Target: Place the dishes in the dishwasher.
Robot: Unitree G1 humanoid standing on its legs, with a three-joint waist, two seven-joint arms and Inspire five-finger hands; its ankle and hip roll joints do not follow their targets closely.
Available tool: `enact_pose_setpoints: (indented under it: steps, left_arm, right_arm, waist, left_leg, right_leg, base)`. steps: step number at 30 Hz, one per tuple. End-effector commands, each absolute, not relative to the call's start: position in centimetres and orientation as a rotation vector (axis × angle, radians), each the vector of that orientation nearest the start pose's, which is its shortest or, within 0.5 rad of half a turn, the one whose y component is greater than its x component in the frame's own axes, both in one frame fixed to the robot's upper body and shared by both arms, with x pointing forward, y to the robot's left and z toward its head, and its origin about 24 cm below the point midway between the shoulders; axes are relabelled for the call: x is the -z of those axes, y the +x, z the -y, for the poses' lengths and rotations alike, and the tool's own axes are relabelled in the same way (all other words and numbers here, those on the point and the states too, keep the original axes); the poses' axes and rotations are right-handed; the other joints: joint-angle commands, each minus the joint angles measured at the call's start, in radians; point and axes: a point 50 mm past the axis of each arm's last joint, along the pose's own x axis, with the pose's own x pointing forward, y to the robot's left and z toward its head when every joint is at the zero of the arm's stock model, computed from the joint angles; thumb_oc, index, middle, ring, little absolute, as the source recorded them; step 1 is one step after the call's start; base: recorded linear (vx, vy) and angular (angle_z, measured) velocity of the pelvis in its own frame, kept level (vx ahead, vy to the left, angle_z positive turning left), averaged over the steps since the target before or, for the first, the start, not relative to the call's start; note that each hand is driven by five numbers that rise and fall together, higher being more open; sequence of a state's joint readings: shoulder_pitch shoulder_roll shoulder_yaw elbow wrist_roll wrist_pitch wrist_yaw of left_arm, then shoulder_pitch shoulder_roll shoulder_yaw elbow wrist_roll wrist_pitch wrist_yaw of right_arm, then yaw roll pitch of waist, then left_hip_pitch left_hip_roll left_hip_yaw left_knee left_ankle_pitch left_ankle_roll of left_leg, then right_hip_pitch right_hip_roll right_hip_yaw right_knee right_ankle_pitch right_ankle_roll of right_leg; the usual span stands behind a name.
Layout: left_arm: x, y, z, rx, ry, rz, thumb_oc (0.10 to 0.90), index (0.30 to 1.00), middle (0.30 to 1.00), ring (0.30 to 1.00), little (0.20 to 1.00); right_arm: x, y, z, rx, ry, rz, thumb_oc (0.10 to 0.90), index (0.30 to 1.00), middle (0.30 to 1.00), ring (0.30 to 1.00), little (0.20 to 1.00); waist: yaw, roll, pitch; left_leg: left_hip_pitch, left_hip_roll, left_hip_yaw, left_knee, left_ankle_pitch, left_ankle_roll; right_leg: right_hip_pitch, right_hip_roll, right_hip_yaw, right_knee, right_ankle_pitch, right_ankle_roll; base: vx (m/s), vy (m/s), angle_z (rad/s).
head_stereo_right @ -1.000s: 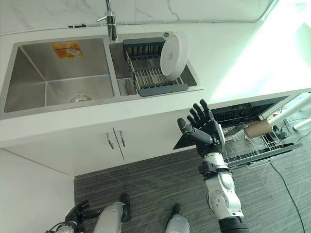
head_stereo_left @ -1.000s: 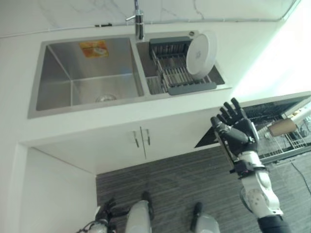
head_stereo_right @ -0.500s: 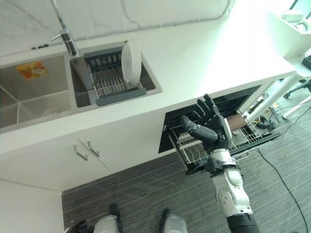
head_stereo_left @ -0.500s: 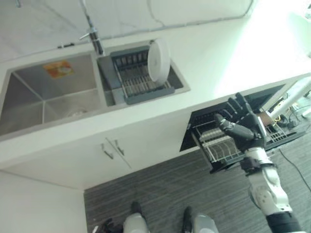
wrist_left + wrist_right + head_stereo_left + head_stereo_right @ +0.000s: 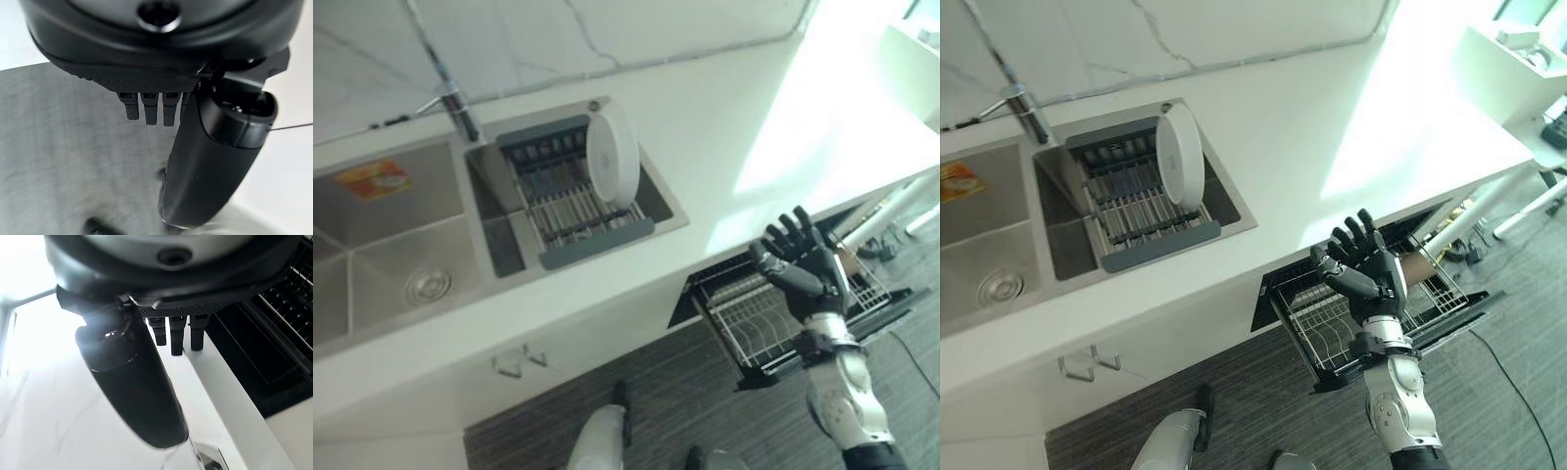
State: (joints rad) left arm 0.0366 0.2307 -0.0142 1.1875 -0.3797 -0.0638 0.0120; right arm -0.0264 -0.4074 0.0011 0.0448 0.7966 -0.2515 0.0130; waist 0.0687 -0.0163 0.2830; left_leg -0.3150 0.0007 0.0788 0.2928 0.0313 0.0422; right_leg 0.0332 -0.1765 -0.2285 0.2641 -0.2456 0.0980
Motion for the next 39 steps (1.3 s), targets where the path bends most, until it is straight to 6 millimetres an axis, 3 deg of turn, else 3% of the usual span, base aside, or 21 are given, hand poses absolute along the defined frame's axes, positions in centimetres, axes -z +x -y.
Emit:
enact_pose_setpoints:
  steps: [1, 5, 7, 8, 9, 10, 12, 13, 17, 19, 23, 30, 39]
  left_arm:
    - [16.0, 7.6, -24.5, -0.377, -0.104, -1.144, 0.8, 0.9, 0.9, 0.9, 0.9]
    - [15.9, 7.5, -24.7, -0.373, -0.097, -1.144, 0.8, 0.9, 0.9, 0.9, 0.9]
    - [16.0, 6.7, -25.0, -0.396, -0.089, -1.151, 0.8, 0.9, 0.9, 0.9, 0.9]
    - [16.0, 6.0, -25.2, -0.425, -0.104, -1.146, 0.8, 0.9, 0.9, 0.9, 0.9]
    - [15.9, 5.7, -25.6, -0.459, -0.119, -1.14, 0.8, 0.9, 0.9, 0.9, 0.9]
    - [15.9, 5.5, -25.9, -0.492, -0.13, -1.146, 0.8, 0.9, 0.9, 0.9, 0.9]
    - [16.1, 4.7, -25.7, -0.48, -0.104, -1.177, 0.8, 0.9, 0.9, 0.9, 0.9]
    - [16.1, 4.6, -25.6, -0.464, -0.09, -1.183, 0.8, 0.9, 0.9, 0.9, 0.9]
    - [16.1, 6.1, -25.0, -0.413, -0.103, -1.154, 0.8, 0.9, 0.9, 0.9, 0.9]
    - [15.9, 7.0, -24.6, -0.37, -0.094, -1.125, 0.8, 0.9, 0.9, 0.9, 0.9]
    - [15.9, 8.2, -23.7, -0.327, -0.093, -1.104, 0.8, 0.9, 0.9, 0.9, 0.9]
    - [16.2, 7.9, -22.9, -0.296, -0.062, -1.14, 0.8, 0.9, 0.9, 0.9, 0.9]
    - [16.5, 6.9, -22.9, -0.275, -0.024, -1.197, 0.8, 0.9, 0.9, 0.9, 0.9]
  right_arm:
    - [-16.0, 27.5, 20.4, -0.173, 0.341, 0.583, 0.8, 0.9, 0.9, 0.9, 0.9]
    - [-16.7, 27.9, 20.3, -0.174, 0.355, 0.607, 0.8, 0.9, 0.9, 0.9, 0.9]
    - [-17.9, 28.1, 19.3, -0.192, 0.399, 0.681, 0.8, 0.9, 0.9, 0.9, 0.9]
    - [-18.7, 28.1, 18.3, -0.218, 0.419, 0.724, 0.8, 0.9, 0.9, 0.9, 0.9]
    - [-19.5, 28.4, 17.5, -0.238, 0.434, 0.759, 0.8, 0.9, 0.9, 0.9, 0.9]
    - [-20.1, 28.5, 17.0, -0.254, 0.434, 0.779, 0.8, 0.9, 0.9, 0.9, 0.9]
    - [-20.9, 28.5, 16.1, -0.284, 0.399, 0.795, 0.8, 0.9, 0.9, 0.9, 0.9]
    - [-21.1, 28.3, 16.0, -0.293, 0.382, 0.802, 0.8, 0.9, 0.9, 0.9, 0.9]
    - [-22.6, 27.6, 16.2, -0.287, 0.35, 0.842, 0.8, 0.9, 0.9, 0.9, 0.9]
    - [-22.8, 27.3, 16.4, -0.273, 0.35, 0.865, 0.8, 0.9, 0.9, 0.9, 0.9]
    - [-22.8, 26.4, 16.8, -0.262, 0.284, 0.895, 0.8, 0.9, 0.9, 0.9, 0.9]
    - [-23.3, 25.7, 16.6, -0.306, 0.27, 0.929, 0.8, 0.9, 0.9, 0.9, 0.9]
    - [-24.0, 27.0, 13.8, -0.425, 0.339, 0.851, 0.8, 0.9, 0.9, 0.9, 0.9]
  waist:
    - [0.049, 0.01, -0.002]
    - [0.079, -0.006, -0.003]
    - [0.113, -0.013, -0.001]
    - [0.14, -0.014, 0.0]
    - [0.164, -0.027, 0.001]
    - [0.176, -0.025, 0.003]
    - [0.165, -0.021, -0.002]
    - [0.156, -0.027, -0.003]
    - [0.096, -0.012, -0.009]
    - [0.083, -0.008, -0.006]
    - [0.064, -0.008, -0.019]
    - [0.062, -0.01, -0.031]
    - [0.101, -0.007, -0.034]
  left_leg:
    - [0.04, 0.061, -0.043, 0.007, -0.117, -0.051]
    - [0.034, 0.056, -0.054, 0.007, -0.124, -0.043]
    - [0.041, 0.076, -0.029, 0.007, -0.131, -0.039]
    - [0.045, 0.111, 0.01, 0.007, -0.129, -0.047]
    - [0.058, 0.135, 0.048, 0.007, -0.142, -0.063]
    - [0.049, 0.153, 0.063, 0.007, -0.115, -0.07]
    - [0.042, 0.2, 0.111, 0.007, -0.084, -0.094]
    - [0.051, 0.206, 0.124, 0.007, -0.098, -0.112]
    - [0.029, 0.285, 0.22, 0.007, -0.065, -0.142]
    - [0.017, 0.299, 0.227, 0.007, -0.055, -0.15]
    - [0.014, 0.309, 0.23, 0.007, -0.054, -0.154]
    - [0.029, 0.3, 0.219, 0.007, -0.062, -0.154]
    - [0.031, 0.286, 0.209, 0.007, -0.064, -0.155]
  right_leg:
    - [-0.027, 0.034, -0.02, 0.036, 0.04, 0.018]
    - [-0.022, 0.024, -0.034, 0.036, 0.039, 0.027]
    - [0.001, -0.002, -0.1, 0.036, 0.069, 0.046]
    - [0.029, -0.03, -0.174, 0.036, 0.07, 0.047]
    - [0.061, -0.056, -0.211, 0.036, 0.041, 0.054]
    - [0.048, -0.05, -0.23, 0.036, 0.038, 0.047]
    - [0.04, -0.044, -0.246, 0.036, 0.03, 0.039]
    - [0.049, -0.047, -0.239, 0.036, 0.009, 0.046]
    - [0.032, -0.047, -0.258, 0.036, 0.011, 0.044]
    - [0.03, -0.042, -0.249, 0.036, 0.008, 0.043]
    - [0.027, -0.04, -0.239, 0.036, 0.005, 0.044]
    - [0.034, -0.042, -0.232, 0.036, 0.002, 0.04]
    - [0.048, -0.057, -0.258, 0.036, 0.0, 0.039]
  base:
    - [0.04, 0.007, 0.01]
    - [0.01, -0.047, -0.04]
    - [-0.06, -0.113, -0.14]
    - [-0.05, -0.165, -0.81]
    - [-0.07, -0.155, -1.51]
    - [0.02, -0.155, -1.8]
    - [0.1, -0.092, -0.81]
    - [0.11, -0.037, 0.19]
    - [0.05, 0.05, 0.25]
    - [0.03, 0.029, 0.32]
    - [0.06, 0.02, 0.15]
    - [0.05, 0.023, -0.06]
    - [0.04, 0.048, 0.04]
